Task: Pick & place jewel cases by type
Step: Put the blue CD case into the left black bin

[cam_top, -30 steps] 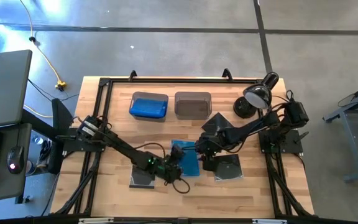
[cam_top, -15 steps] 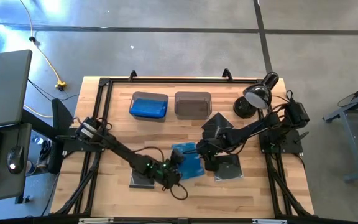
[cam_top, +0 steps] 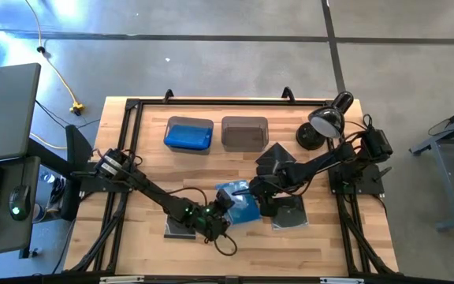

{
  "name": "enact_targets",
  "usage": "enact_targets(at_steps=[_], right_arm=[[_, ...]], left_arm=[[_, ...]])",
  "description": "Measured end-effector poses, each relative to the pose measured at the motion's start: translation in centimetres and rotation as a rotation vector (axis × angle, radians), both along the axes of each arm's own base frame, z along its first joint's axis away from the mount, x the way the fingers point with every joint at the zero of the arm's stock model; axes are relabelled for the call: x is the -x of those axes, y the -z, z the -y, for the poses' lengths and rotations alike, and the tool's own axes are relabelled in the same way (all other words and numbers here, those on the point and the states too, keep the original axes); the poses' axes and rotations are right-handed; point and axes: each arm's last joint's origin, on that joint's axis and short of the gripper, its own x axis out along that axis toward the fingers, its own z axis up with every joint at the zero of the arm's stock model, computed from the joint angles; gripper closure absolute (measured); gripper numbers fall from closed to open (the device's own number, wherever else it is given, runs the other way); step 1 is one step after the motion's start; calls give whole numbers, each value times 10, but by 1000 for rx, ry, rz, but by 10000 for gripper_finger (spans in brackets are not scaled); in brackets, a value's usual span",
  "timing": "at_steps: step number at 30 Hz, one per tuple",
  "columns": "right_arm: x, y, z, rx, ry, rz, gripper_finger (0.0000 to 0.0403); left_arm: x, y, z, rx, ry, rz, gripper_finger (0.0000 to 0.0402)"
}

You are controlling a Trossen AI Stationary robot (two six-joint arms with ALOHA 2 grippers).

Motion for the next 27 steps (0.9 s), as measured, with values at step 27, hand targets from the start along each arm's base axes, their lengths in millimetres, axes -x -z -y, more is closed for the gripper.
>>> enact_targets(at_steps=[27], right_arm=[[68, -116, -3, 48, 189, 279, 265]], left_arm=[[46, -58, -27, -367, -502, -237, 384]])
